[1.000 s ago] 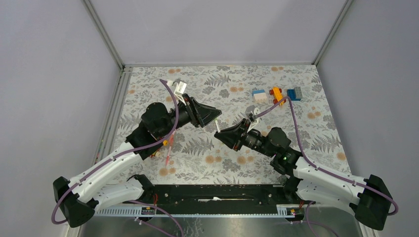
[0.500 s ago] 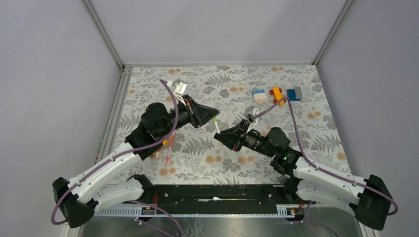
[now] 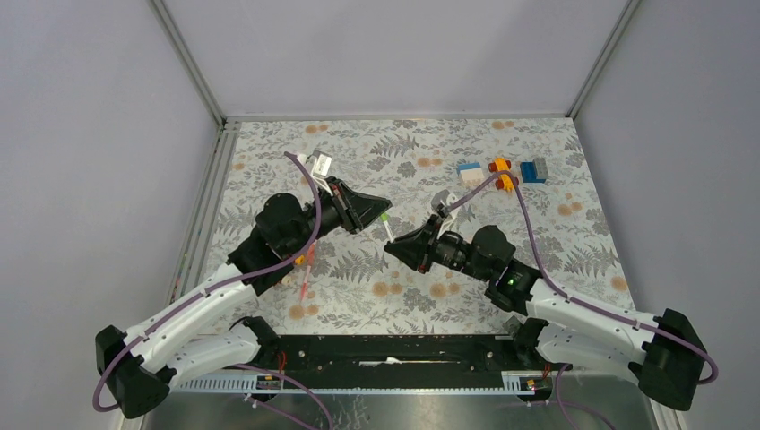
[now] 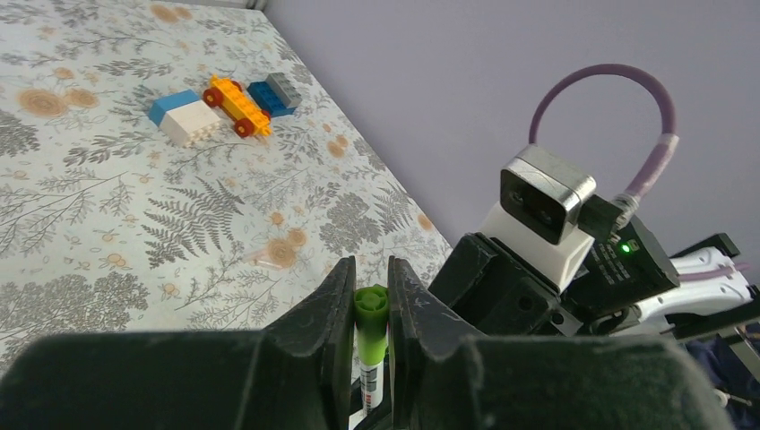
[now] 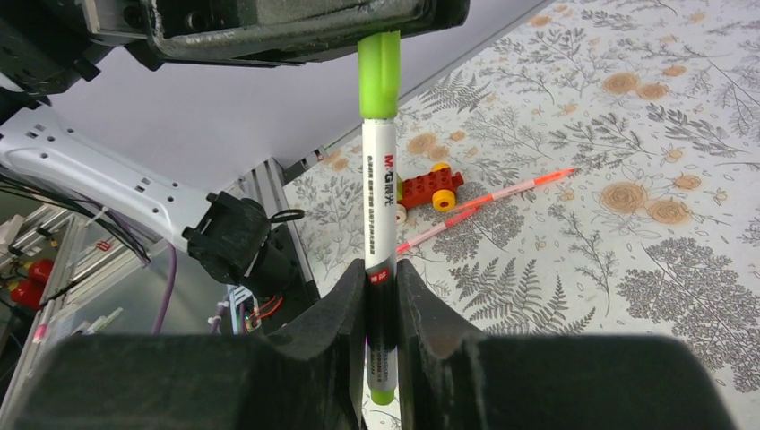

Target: Insert the pens into the pen caps

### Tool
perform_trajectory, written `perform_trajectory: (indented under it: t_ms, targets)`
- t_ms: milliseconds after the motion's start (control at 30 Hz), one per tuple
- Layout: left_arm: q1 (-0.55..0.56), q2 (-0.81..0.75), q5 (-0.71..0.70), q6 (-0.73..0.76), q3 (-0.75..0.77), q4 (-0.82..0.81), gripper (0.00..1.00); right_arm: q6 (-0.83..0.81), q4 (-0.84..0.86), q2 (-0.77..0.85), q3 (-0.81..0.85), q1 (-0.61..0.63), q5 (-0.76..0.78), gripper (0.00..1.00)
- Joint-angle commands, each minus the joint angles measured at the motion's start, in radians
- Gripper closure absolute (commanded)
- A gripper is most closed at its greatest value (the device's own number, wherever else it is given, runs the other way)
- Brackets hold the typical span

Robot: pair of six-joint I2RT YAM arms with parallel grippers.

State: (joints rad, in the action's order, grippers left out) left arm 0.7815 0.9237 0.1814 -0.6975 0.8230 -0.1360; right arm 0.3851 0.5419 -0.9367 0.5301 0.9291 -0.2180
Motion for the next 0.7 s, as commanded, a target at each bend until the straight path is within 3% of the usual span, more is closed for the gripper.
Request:
perform_trajectory:
  t_ms: [0, 667]
  targets:
    - [0.012, -0.011, 0.005, -0.025, -0.036, 0.013, 1.0, -0.026, 0.052, -0.026, 0.096, -0.001, 0.097, 1.0]
    - [0.012, 0.073, -0.084, -0.137, -0.058, 0.099, 1.0, -0.209, -0.063, -0.189, 0.303, -0.001, 0.212, 1.0]
